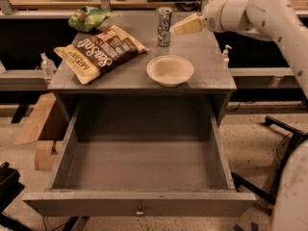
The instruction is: Place redbull can into top drawer
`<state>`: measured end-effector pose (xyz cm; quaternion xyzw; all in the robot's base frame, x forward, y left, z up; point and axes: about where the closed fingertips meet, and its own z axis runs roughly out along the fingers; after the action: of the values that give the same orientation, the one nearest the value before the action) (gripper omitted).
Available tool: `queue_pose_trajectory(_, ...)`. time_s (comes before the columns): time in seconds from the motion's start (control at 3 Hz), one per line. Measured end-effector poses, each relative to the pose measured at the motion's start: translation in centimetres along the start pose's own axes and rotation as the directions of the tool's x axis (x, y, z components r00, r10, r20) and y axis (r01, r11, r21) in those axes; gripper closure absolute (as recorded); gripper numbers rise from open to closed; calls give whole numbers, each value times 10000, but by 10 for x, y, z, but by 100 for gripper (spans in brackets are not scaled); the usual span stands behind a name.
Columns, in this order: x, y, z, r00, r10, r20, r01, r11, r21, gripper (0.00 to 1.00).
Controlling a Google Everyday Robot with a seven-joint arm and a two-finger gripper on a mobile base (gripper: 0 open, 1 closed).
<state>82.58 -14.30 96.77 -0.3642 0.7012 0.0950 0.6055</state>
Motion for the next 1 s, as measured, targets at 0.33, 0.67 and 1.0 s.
queue_pose_trajectory(0.33, 9, -20, 53, 9958, 718, 565, -719, 9974, -1, 0)
queue_pose_trajectory(0.67, 11, -19, 81, 9898, 1199, 766, -1185, 9927, -225, 0)
queue_pose_trajectory(1.0, 9, -8, 102, 9768, 1871, 1045, -1825, 9818, -518, 0)
